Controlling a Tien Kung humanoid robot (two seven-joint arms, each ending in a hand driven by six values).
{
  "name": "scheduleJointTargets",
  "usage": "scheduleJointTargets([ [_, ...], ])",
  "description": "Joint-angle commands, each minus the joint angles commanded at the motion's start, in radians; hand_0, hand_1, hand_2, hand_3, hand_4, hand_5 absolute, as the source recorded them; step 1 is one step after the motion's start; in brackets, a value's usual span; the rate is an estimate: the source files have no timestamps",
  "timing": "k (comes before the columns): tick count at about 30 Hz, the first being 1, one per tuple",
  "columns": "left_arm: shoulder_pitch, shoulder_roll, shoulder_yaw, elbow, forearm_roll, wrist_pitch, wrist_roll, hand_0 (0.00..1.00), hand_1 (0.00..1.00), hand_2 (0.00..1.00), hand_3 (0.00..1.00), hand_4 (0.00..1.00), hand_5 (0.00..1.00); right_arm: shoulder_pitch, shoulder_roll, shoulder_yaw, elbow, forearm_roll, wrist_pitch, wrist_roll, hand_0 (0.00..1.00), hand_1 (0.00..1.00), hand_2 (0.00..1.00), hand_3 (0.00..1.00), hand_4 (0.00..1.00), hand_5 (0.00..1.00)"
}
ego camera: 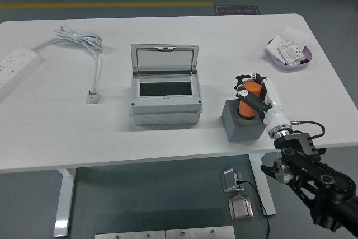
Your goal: Fetch the battery,place it into the box,close the lid of the box
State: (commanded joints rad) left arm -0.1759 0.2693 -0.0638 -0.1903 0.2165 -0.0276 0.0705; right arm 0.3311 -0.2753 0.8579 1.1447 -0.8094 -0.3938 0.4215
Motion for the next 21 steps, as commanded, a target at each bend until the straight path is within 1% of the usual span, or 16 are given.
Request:
scheduleJointTargets([
  [5,0.002,0.000,-0.009,0.000,0.009,-0.001,0.004,0.595,0.687,0.550,0.600,0.534,0.189,0.022,-0.005,-0.004,0.004,-0.017,-0.015,-0.004,0.211,0.215,0.246,0.254,0.002,0.002],
  [8,0.004,0.000,-0.020,0.001,0.019,-0.001,0.007,0.595,0.687,0.550,0.600,0.534,0.189,0.043,-0.006,-0.014,0.010,-0.048,-0.027,-0.022,0.211,0.215,0.246,0.254,0.002,0.002],
  [10,0.006,0.001,-0.030,0.002,0.030,-0.001,0.011,0.595,0.687,0.550,0.600,0.534,0.189,0.069,-0.005,-0.032,0.021,-0.093,-0.037,-0.059,0.211,0.215,0.246,0.254,0.002,0.002],
  [11,0.006,0.001,-0.034,0.002,0.035,-0.001,0.013,0.595,0.686,0.552,0.602,0.539,0.192,0.081,-0.005,-0.042,0.026,-0.114,-0.040,-0.078,0.132,0.224,0.264,0.263,0.002,0.002],
  [15,0.004,0.001,-0.046,0.003,0.047,-0.002,0.018,0.595,0.686,0.552,0.602,0.539,0.192,0.153,0.007,-0.106,0.046,-0.238,-0.033,-0.180,0.132,0.224,0.264,0.263,0.002,0.002],
  [17,0.003,0.000,-0.053,0.003,0.055,-0.003,0.021,0.595,0.687,0.553,0.602,0.540,0.191,0.195,0.019,-0.144,0.051,-0.314,-0.009,-0.244,0.132,0.224,0.262,0.258,0.002,0.002],
  [21,0.000,0.000,-0.076,0.003,0.080,-0.005,0.031,0.595,0.687,0.553,0.602,0.540,0.191,0.277,0.046,-0.213,0.046,-0.463,0.053,-0.370,0.132,0.224,0.262,0.258,0.002,0.002],
])
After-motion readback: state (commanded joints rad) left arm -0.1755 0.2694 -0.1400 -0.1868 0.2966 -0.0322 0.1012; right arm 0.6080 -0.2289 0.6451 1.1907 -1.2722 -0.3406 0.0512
